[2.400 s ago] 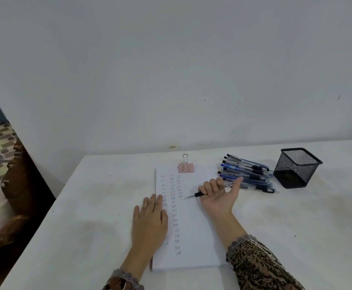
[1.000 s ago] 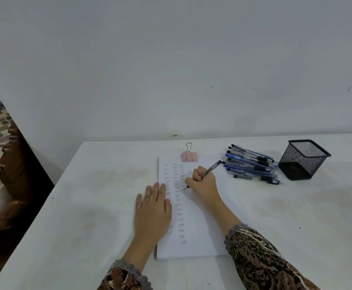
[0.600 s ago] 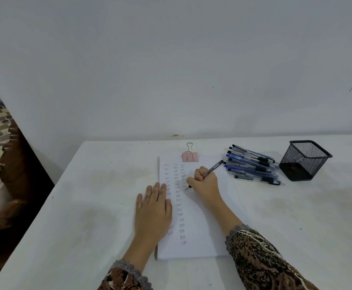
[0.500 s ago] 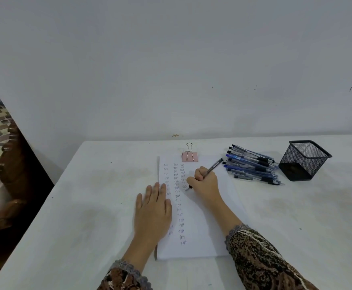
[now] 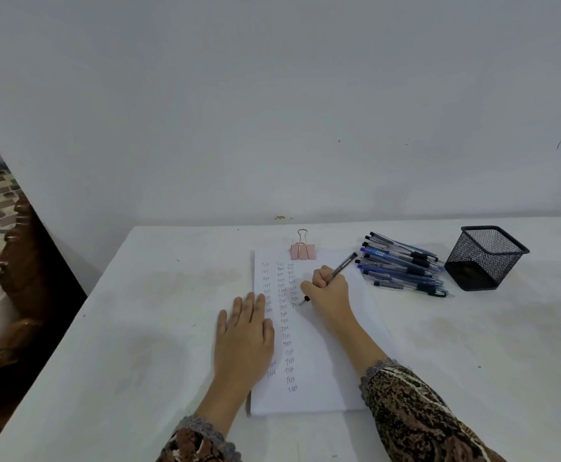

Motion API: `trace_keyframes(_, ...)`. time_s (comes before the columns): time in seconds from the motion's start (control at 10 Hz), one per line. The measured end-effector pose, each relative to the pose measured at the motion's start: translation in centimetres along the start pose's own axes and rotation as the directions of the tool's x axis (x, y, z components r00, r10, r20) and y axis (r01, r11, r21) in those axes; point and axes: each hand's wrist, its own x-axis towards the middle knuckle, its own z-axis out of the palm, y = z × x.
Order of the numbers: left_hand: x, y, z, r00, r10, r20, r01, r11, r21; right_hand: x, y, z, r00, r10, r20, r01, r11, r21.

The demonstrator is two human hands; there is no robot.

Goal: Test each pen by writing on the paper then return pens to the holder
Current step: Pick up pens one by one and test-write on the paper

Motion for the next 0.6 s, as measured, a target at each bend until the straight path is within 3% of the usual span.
trace_keyframes(0.2, 0.1, 0.1, 0.0, 1.000, 0.000, -0.001, 0.000, 1.000, 0.000, -0.1, 0.0, -0.1, 1.000, -0.004, -0.017, 0.004, 1.000, 0.002)
trace_keyframes(0.3, 0.0, 0.1, -0.1, 1.000, -0.002, 0.001, 0.002, 1.000, 0.003, -0.1, 0.0, -0.1, 0.998, 0.046, -0.031, -0.043, 0.995, 0.094)
trace_keyframes(0.4, -0.1, 0.0, 0.0, 1.000, 0.004, -0.008, -0.004, 1.000, 0.012, 0.1, -0.2, -0.9, 0.981, 0.195, 0.000, -0.173, 0.870, 0.461)
trace_keyframes(0.5, -0.1, 0.0, 0.0, 1.000, 0.006, -0.009, -0.006, 1.000, 0.013, 0.4, -1.2, -1.9, 0.941, 0.331, 0.069, -0.300, 0.724, 0.621)
trace_keyframes(0.6, 0.0, 0.0, 0.1, 1.000, 0.003, -0.009, -0.003, 1.000, 0.010, 0.6, -1.2, -2.4, 0.923, 0.380, 0.067, -0.320, 0.657, 0.683)
